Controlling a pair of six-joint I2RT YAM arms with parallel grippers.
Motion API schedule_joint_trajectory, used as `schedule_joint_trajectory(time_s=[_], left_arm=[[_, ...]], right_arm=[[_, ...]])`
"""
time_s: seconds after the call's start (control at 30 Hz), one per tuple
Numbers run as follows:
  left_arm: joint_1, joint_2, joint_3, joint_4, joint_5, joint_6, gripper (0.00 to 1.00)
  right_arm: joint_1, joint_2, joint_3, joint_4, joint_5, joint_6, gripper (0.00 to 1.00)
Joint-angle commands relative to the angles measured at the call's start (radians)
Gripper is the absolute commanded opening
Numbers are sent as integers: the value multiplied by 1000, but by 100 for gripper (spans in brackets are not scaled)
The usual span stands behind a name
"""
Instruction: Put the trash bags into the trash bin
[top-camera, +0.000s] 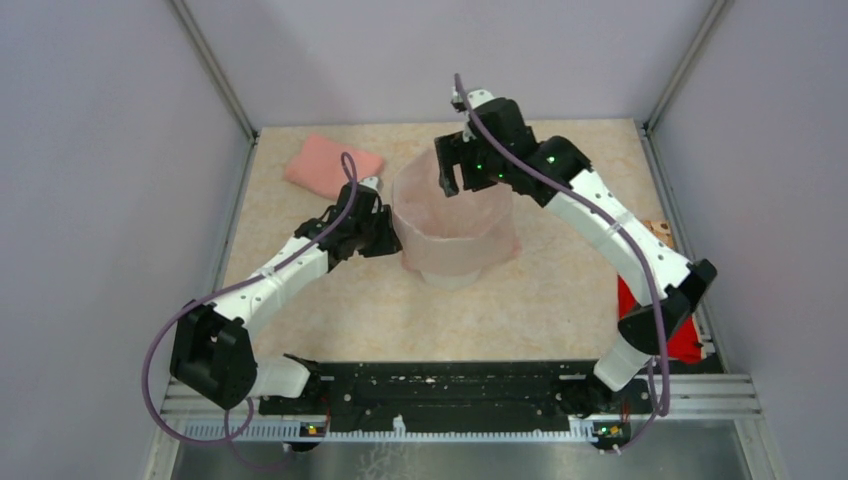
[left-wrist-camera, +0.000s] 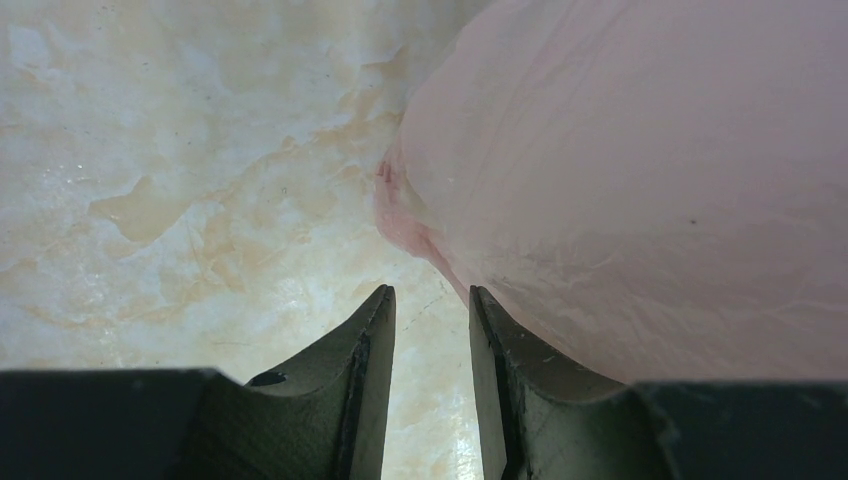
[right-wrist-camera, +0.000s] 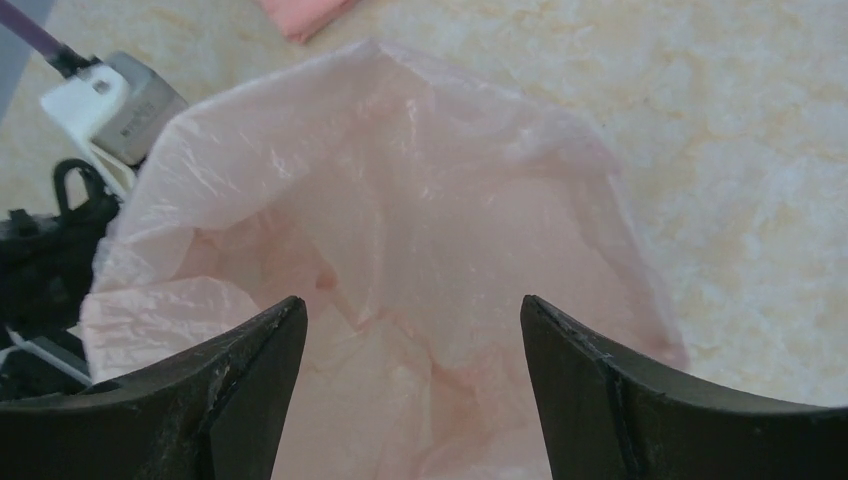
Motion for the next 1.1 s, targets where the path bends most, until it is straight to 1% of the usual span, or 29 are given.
schedule_joint_trajectory(time_s=[0.0, 0.1, 0.4, 0.6, 0.77, 1.07], left_arm=[[3, -35, 23, 46, 28, 12, 40], [3, -40, 14, 53, 31, 11, 40], [3, -33, -19, 92, 47, 5, 40], [2, -26, -38, 112, 51, -3, 40], [3, -27, -52, 126, 45, -2, 39], [8, -21, -80, 154, 40, 2, 39]], right_arm=[[36, 70, 49, -52, 10, -27, 77], [37, 93, 15, -40, -19, -28, 74], [37, 123, -115, -6, -72, -20, 71], [37, 166, -135, -4, -103, -23, 69], [37, 202, -144, -5, -98, -28, 67], [35, 224, -208, 34, -90, -20, 64]])
